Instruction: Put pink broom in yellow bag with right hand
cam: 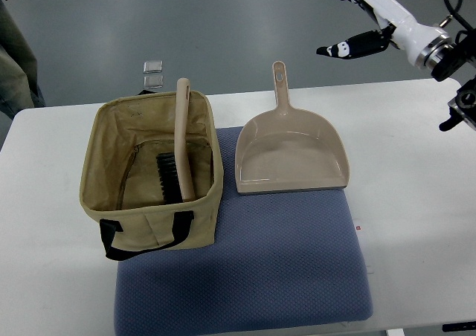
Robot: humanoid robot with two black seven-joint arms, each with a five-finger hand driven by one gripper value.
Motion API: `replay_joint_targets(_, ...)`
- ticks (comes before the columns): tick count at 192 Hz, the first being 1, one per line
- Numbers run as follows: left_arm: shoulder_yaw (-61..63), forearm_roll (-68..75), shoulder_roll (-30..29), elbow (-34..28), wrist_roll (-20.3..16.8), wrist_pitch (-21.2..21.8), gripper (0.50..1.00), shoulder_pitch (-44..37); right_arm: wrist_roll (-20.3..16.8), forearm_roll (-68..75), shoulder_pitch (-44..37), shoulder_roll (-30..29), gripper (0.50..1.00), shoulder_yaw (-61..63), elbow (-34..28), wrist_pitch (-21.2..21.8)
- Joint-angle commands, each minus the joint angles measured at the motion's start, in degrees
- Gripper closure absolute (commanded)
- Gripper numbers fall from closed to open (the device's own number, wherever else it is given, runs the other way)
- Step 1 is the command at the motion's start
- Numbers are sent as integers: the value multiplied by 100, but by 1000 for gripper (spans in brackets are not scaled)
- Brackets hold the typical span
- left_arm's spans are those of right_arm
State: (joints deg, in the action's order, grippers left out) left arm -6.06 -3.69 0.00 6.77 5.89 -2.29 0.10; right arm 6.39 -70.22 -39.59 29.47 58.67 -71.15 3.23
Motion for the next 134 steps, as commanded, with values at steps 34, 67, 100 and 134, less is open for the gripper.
replay_joint_targets(34, 0, 0, 0, 0, 0, 0, 500, -1, -50, 3197, 628, -38, 579, 365, 927, -464)
replay_joint_targets(67, 0, 0, 0, 0, 0, 0, 500, -1, 3, 4569, 874, -205, 576, 373, 972, -446)
replay_joint_targets(100, 0, 0, 0, 0, 0, 0, 500, -1, 38, 4736, 1155, -583, 576, 470, 963, -429)
replay_joint_targets(134, 0, 0, 0, 0, 0, 0, 500, -1, 249, 4693, 1366, -1049, 574, 909, 963, -394)
